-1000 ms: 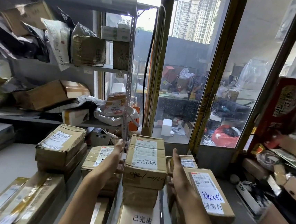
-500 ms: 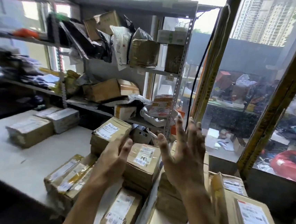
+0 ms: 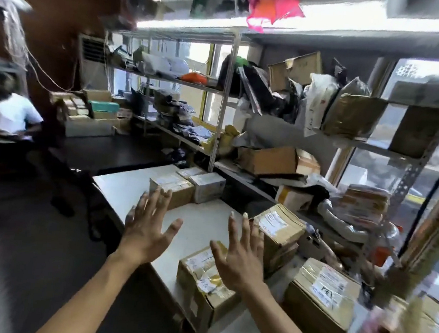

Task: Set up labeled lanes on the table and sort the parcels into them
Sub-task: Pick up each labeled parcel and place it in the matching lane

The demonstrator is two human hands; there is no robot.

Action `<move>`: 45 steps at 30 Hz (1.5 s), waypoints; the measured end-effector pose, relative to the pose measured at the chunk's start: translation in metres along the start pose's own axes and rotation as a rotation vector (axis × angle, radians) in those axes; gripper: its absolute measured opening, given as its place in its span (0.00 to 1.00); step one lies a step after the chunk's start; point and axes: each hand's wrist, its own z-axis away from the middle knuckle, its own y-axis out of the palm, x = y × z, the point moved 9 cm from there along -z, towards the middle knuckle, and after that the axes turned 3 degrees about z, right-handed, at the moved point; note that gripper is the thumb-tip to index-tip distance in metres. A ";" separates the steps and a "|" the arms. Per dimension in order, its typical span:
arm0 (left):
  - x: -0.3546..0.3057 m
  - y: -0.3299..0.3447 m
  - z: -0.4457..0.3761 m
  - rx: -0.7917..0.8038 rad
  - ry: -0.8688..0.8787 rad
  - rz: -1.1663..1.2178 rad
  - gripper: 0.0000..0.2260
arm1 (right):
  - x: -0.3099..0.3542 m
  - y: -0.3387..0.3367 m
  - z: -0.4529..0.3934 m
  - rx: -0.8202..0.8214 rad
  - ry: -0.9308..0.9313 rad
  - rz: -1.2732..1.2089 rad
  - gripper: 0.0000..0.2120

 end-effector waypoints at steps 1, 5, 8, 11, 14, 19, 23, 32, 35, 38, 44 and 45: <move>0.015 -0.002 -0.006 -0.006 0.003 -0.007 0.37 | 0.012 0.009 -0.011 0.004 -0.005 0.023 0.38; 0.077 -0.007 -0.032 -0.021 0.022 -0.042 0.39 | 0.065 0.042 -0.056 0.035 0.008 0.031 0.43; 0.125 -0.006 -0.051 -0.003 0.016 -0.072 0.39 | 0.095 0.064 -0.088 0.037 0.013 0.051 0.48; 0.168 -0.007 -0.066 0.024 0.006 -0.079 0.39 | 0.121 0.087 -0.116 0.045 0.021 0.069 0.48; 0.208 -0.011 -0.079 0.032 -0.035 -0.071 0.39 | 0.150 0.106 -0.139 0.033 0.016 0.077 0.49; 0.261 -0.009 -0.106 0.066 -0.100 -0.084 0.39 | 0.203 0.138 -0.181 0.010 -0.052 0.059 0.46; 0.288 0.000 -0.128 0.087 -0.138 -0.042 0.35 | 0.235 0.169 -0.212 0.027 -0.096 0.047 0.41; 0.338 0.039 -0.224 0.163 -0.129 -0.067 0.34 | 0.255 0.247 -0.314 0.127 -0.088 0.049 0.46; 0.349 0.047 -0.267 0.204 -0.110 -0.087 0.34 | 0.251 0.256 -0.352 0.122 -0.045 0.027 0.46; 0.356 0.053 -0.313 0.211 -0.084 -0.108 0.34 | 0.247 0.263 -0.385 0.116 0.004 -0.018 0.46; 0.369 0.082 -0.380 0.243 -0.055 -0.086 0.33 | 0.237 0.282 -0.437 0.138 0.040 -0.010 0.39; 0.370 0.086 -0.390 0.248 -0.047 -0.076 0.33 | 0.235 0.285 -0.445 0.138 0.052 -0.009 0.37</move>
